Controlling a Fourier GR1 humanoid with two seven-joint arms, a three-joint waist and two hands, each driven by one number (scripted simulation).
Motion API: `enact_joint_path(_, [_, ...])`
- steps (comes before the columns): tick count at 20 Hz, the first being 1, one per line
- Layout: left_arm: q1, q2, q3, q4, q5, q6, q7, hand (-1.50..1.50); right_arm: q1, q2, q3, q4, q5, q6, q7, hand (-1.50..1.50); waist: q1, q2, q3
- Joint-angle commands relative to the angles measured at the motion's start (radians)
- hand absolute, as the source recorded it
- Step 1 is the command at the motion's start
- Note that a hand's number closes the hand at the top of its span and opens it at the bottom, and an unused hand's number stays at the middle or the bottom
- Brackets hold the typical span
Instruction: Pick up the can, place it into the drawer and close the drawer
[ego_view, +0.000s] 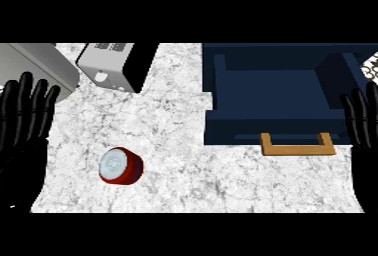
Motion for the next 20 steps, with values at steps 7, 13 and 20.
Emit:
enact_joint_path(7, [0.118,0.189,-0.248,0.025,0.252,-0.442,0.081,-1.50,0.026,0.006,-0.013,0.056,-0.002,-0.029,0.150,-1.50,-0.006,-0.031,-0.020])
enact_joint_path(13, [0.210,0.350,-0.103,-0.063,0.487,-0.586,0.144,-1.50,0.130,-0.009,-0.032,-0.013,-0.044,0.004,0.196,-1.50,0.000,-0.041,-0.018])
enact_joint_path(20, [0.258,0.357,0.014,-0.076,0.583,-0.643,0.181,-1.50,0.204,0.012,-0.015,-0.067,-0.020,0.032,0.188,-1.50,-0.001,-0.040,-0.018])
